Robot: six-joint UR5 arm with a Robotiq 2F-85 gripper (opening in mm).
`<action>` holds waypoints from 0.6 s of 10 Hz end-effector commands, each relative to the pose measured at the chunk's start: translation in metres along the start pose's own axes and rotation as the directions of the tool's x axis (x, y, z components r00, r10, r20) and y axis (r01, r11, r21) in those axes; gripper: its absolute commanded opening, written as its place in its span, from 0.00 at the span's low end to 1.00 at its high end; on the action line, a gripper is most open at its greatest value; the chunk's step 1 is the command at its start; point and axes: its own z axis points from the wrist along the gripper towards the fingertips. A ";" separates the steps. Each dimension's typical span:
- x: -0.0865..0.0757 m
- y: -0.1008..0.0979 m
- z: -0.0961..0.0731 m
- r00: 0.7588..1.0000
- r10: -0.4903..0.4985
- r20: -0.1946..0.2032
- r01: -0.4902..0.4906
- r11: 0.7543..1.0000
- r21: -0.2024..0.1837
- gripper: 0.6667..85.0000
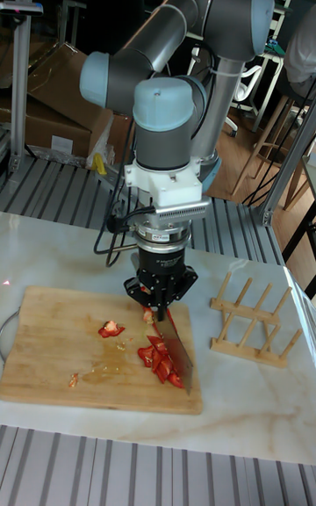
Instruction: Chop the chili peppers
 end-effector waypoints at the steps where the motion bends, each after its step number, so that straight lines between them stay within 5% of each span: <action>1: -0.005 0.006 -0.010 1.000 0.018 -0.019 -0.018 1.000 -0.013 0.01; 2: -0.009 0.003 -0.013 1.000 0.005 -0.022 -0.004 1.000 0.004 0.01; 4: -0.031 -0.028 -0.021 0.994 -0.106 0.013 0.103 0.984 0.144 0.01; 6: -0.049 -0.044 -0.026 0.987 -0.157 0.015 0.150 0.963 0.223 0.01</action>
